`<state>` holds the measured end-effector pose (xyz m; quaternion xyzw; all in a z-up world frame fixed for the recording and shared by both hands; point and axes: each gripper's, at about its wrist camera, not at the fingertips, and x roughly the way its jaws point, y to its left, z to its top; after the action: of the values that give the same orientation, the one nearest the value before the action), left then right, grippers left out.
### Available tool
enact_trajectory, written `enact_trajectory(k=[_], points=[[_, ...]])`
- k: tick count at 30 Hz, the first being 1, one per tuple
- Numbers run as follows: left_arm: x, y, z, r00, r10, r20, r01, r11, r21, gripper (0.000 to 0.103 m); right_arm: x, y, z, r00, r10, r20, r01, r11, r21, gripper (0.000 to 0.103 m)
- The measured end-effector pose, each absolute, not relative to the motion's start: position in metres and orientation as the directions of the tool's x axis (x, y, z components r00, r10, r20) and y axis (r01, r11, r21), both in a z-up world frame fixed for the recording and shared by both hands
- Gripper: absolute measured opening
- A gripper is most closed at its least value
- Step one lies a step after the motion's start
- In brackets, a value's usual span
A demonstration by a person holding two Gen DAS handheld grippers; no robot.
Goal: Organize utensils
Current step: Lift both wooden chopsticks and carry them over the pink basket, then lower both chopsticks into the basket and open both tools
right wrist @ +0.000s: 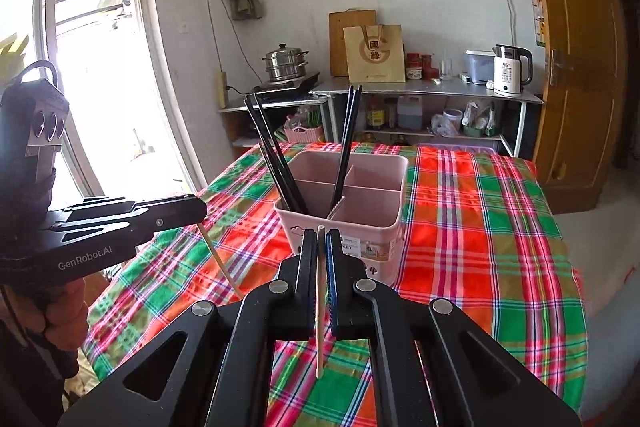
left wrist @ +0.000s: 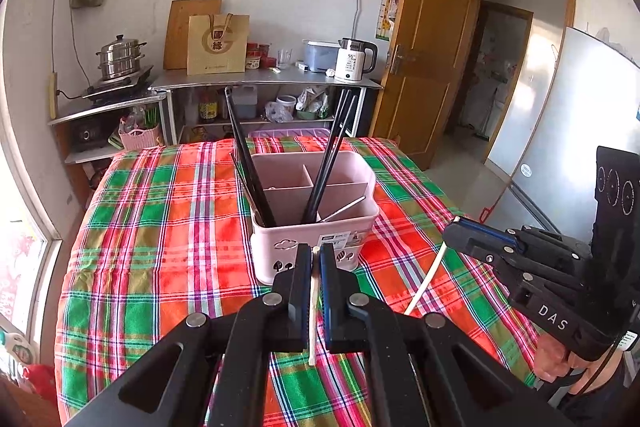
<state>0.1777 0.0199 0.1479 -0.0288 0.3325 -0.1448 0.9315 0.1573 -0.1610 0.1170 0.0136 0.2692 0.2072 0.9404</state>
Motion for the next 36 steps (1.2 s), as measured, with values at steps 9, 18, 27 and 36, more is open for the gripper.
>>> enact_trajectory(k=[9, 18, 27, 36], points=[[0.176, 0.02, 0.151, 0.729, -0.301, -0.615, 0.266, 0.952, -0.151, 0.004, 0.153, -0.159, 0.122, 0.773, 0.405, -0.488, -0.398, 0.909, 0.125, 0.004], [0.179, 0.031, 0.171, 0.739, -0.325, -0.59, 0.277, 0.945, -0.173, 0.004, 0.157, -0.158, 0.139, 0.793, 0.422, -0.439, -0.408, 0.904, 0.13, 0.004], [0.188, 0.04, 0.22, 0.793, -0.319, -0.519, 0.276, 0.947, -0.161, 0.004, 0.175, -0.152, 0.18, 0.831, 0.438, -0.342, -0.422, 0.898, 0.125, 0.004], [0.219, 0.047, 0.252, 0.828, -0.303, -0.472, 0.259, 0.953, -0.157, 0.004, 0.204, -0.141, 0.211, 0.864, 0.428, -0.266, -0.412, 0.904, 0.117, 0.004]])
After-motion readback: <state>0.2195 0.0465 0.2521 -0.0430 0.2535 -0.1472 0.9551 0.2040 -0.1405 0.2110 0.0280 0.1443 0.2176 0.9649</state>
